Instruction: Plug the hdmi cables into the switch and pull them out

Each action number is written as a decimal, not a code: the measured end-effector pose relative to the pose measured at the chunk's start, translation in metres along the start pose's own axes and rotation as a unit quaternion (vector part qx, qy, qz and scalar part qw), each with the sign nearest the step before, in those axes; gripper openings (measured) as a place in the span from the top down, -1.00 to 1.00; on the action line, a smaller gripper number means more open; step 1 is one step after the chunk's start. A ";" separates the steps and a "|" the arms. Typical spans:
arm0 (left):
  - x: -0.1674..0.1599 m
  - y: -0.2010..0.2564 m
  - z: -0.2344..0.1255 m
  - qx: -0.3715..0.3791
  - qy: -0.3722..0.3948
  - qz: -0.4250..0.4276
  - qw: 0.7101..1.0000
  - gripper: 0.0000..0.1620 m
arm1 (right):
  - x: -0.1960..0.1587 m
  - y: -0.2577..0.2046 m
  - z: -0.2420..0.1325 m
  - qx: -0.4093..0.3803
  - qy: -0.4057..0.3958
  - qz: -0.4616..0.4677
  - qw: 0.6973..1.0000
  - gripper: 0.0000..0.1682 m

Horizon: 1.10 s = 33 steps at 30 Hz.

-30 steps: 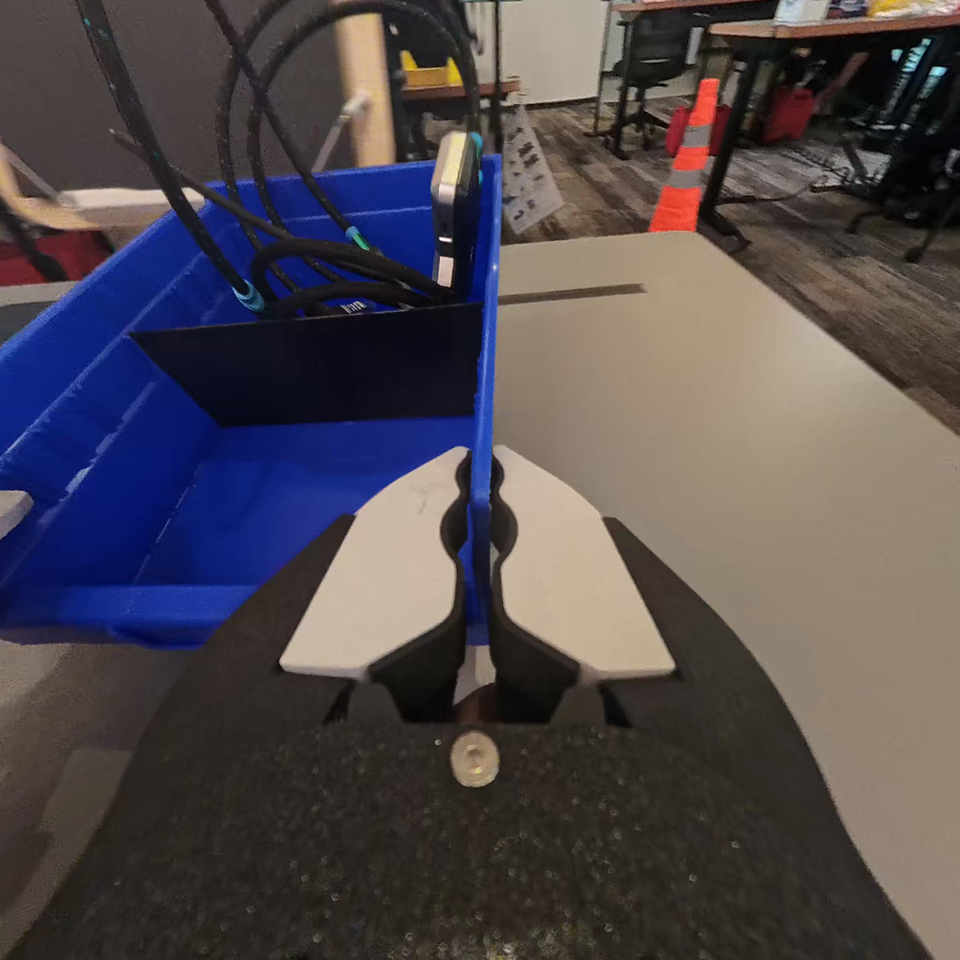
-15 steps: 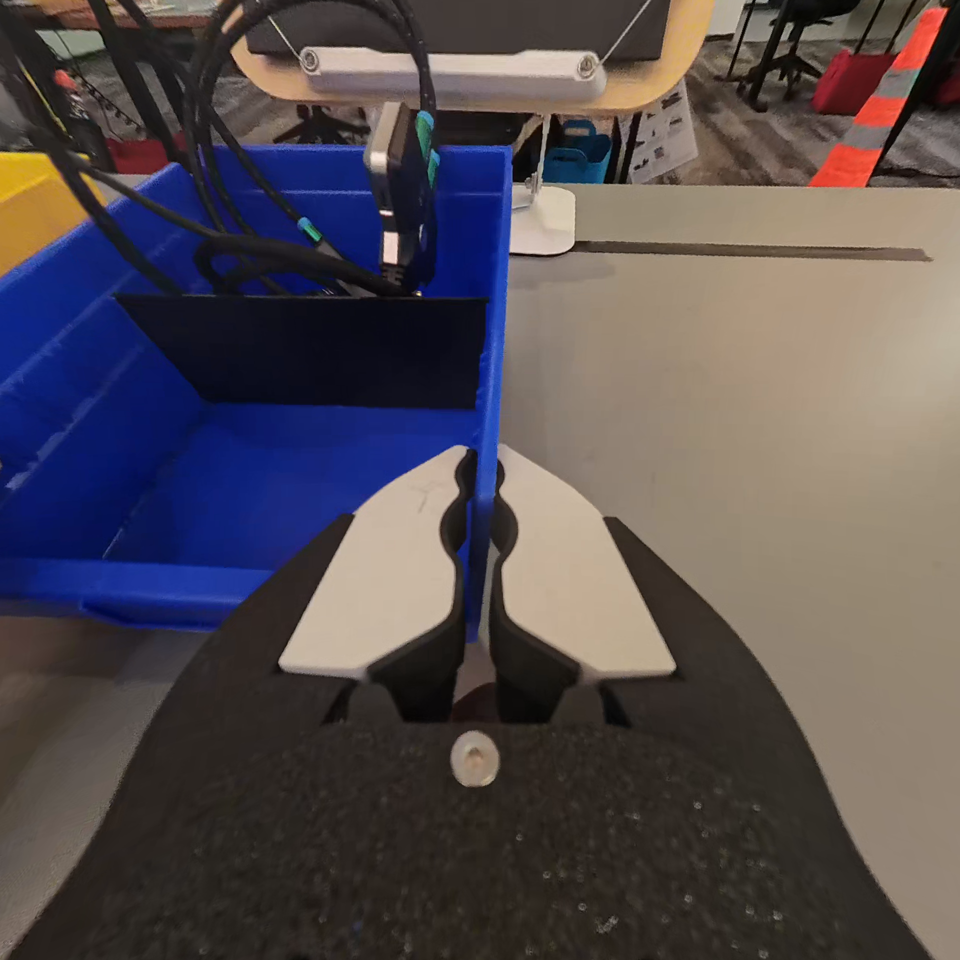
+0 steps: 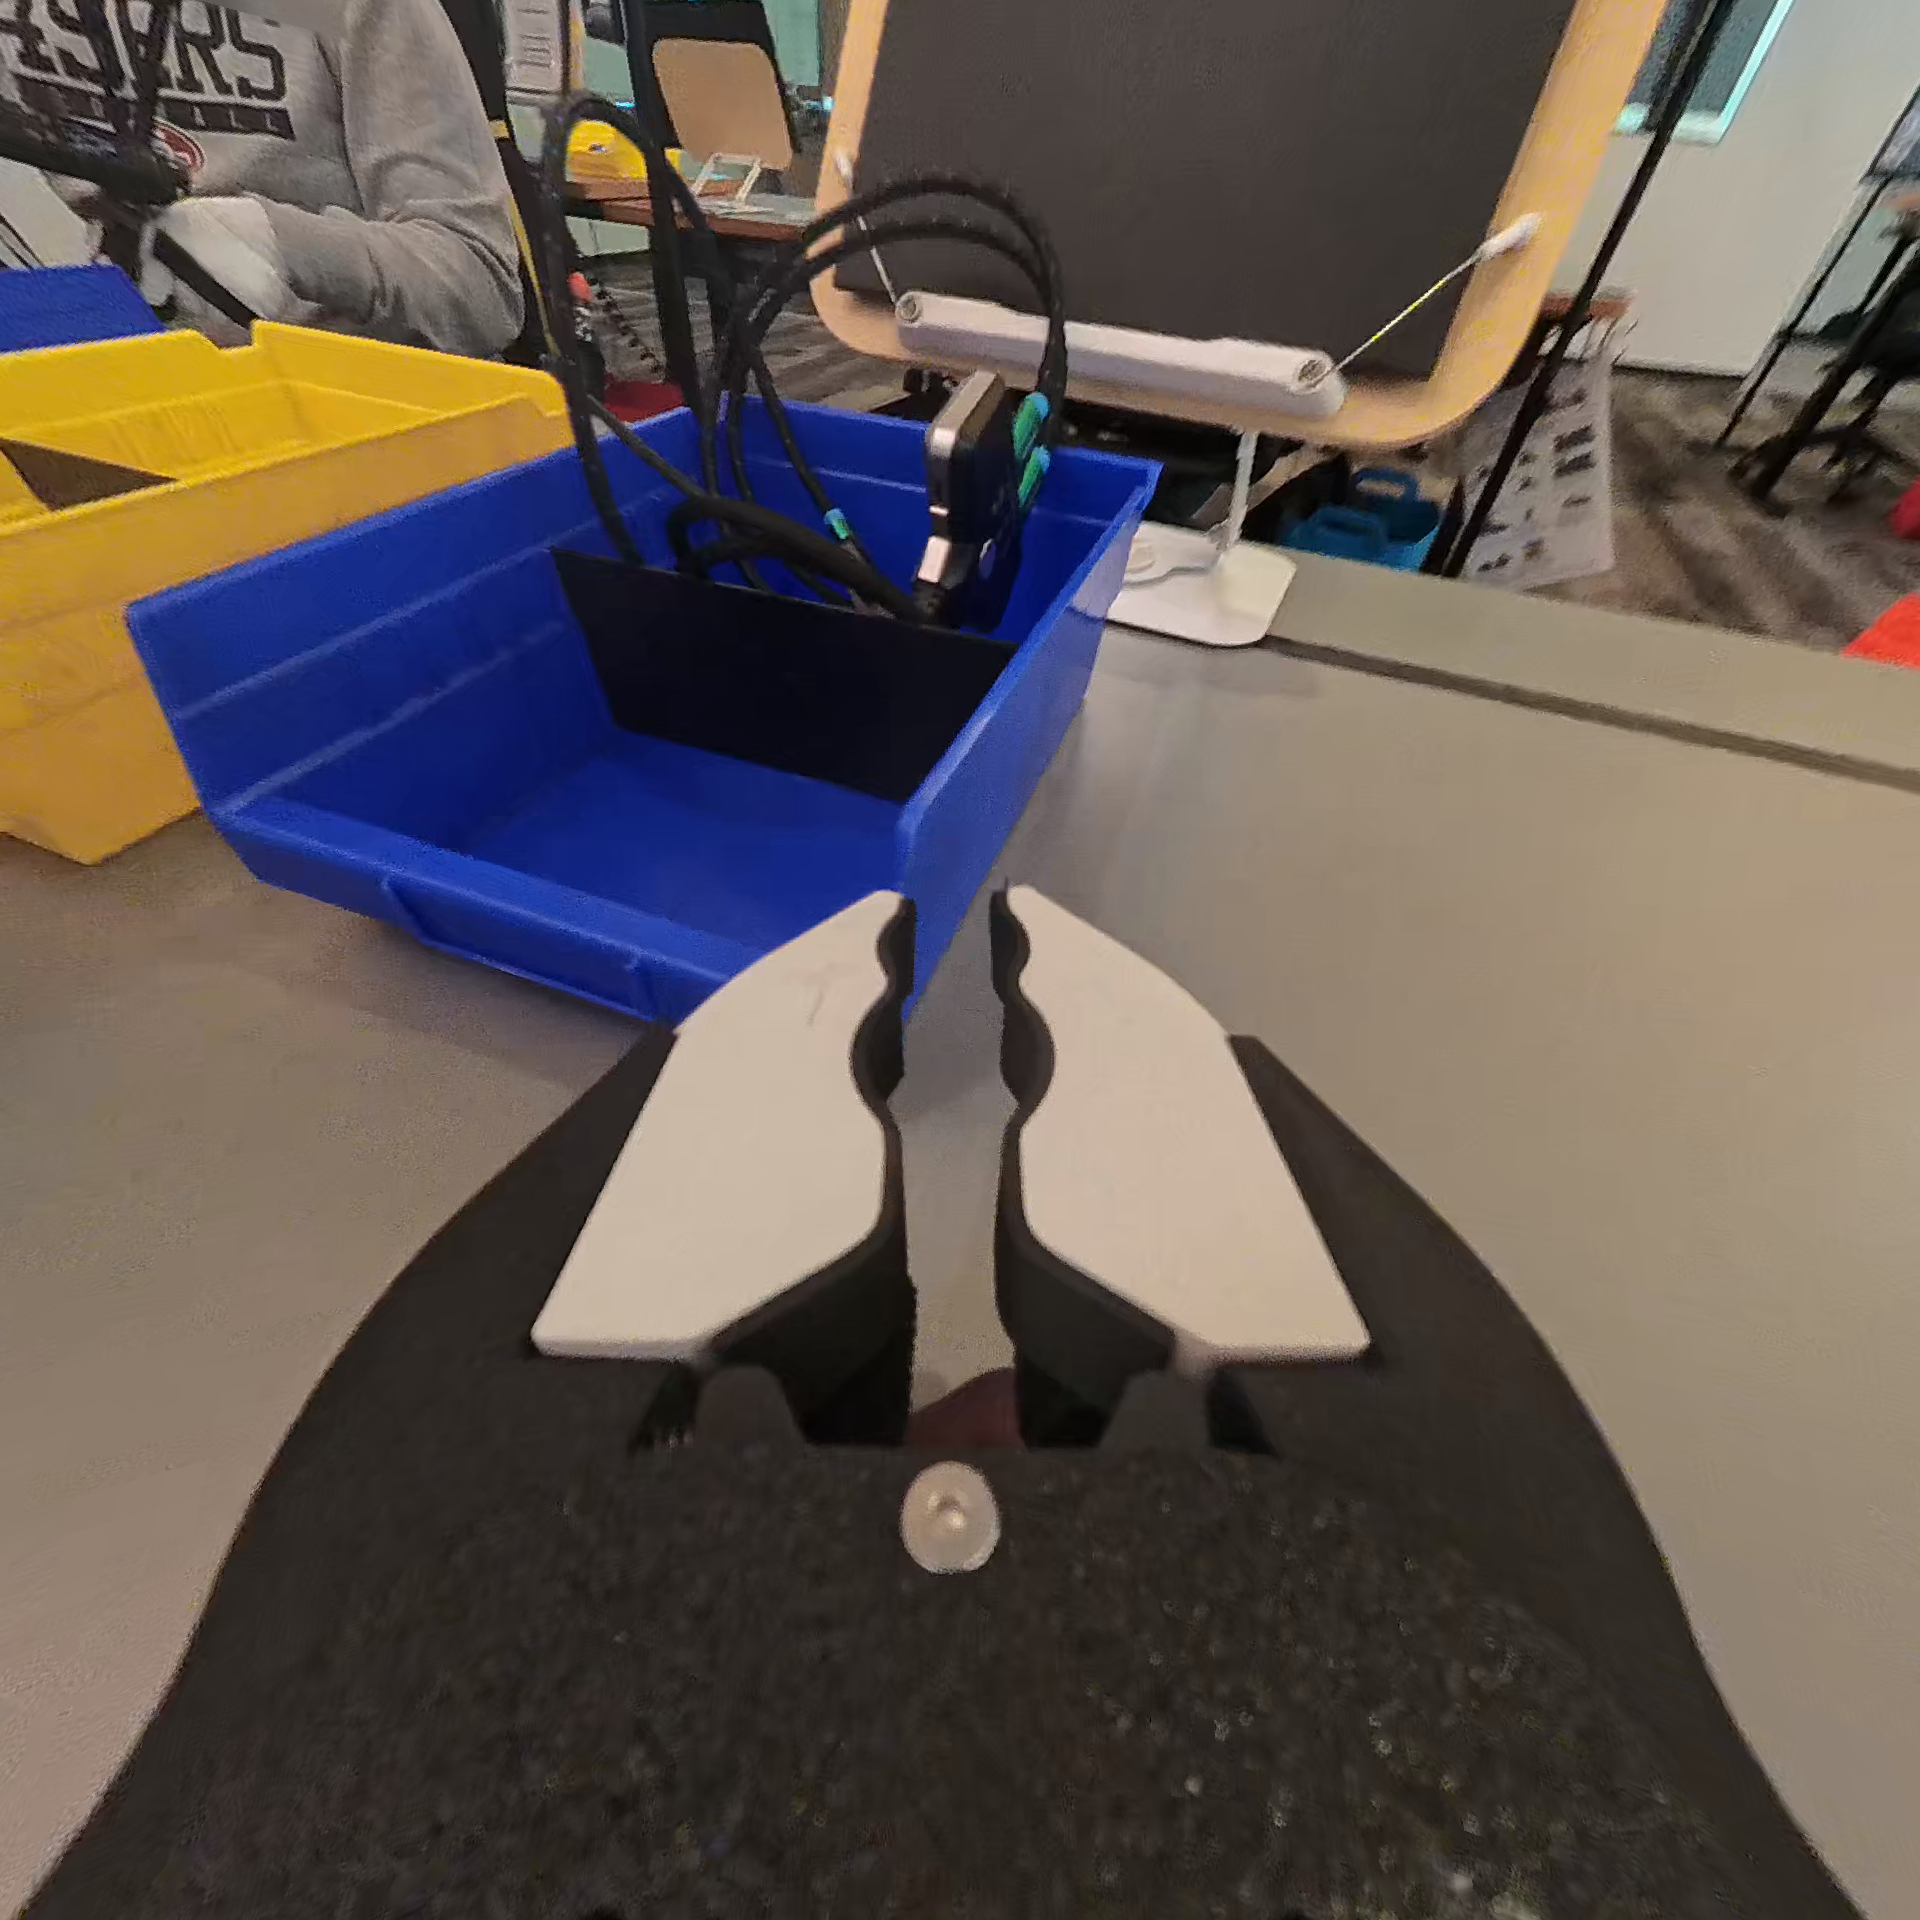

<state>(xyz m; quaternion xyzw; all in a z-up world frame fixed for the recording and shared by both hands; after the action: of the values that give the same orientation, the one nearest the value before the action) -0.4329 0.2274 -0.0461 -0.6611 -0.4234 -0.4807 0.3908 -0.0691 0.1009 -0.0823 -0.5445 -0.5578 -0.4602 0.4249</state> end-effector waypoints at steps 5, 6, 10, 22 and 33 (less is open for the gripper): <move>-0.020 -0.101 0.011 -0.005 -0.056 -0.072 0.996 0.37 | -0.006 0.001 -0.013 -0.019 -0.005 -0.009 1.000 0.85; -0.021 -0.111 0.016 -0.002 -0.057 -0.073 0.996 0.38 | -0.008 -0.001 -0.014 -0.019 -0.008 -0.009 1.000 0.85; -0.046 -0.128 0.053 -0.017 -0.103 -0.071 0.992 0.40 | -0.009 -0.015 -0.019 -0.011 -0.009 -0.022 1.000 0.85; -0.051 -0.115 0.067 -0.033 -0.113 -0.078 0.990 0.96 | -0.003 -0.165 -0.003 0.145 -0.050 -0.022 0.988 0.85; -0.067 -0.119 -0.008 0.043 -0.143 -0.096 0.984 0.97 | 0.016 -0.277 0.084 0.101 -0.075 -0.039 0.991 0.54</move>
<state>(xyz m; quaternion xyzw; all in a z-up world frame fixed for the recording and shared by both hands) -0.5591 0.2478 -0.0958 -0.6616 -0.5572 -0.3977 0.3061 -0.3446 0.1906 -0.0984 -0.5100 -0.6525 -0.3755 0.4162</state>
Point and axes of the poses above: each gripper's, where its closed fingertips meet, z out along the fingers, x out of its top, y = z × x across the jaws, the point moved 5 cm from there along -z, back along the fingers, and after that the axes turned 1 degree about x, right-handed, at the moved point
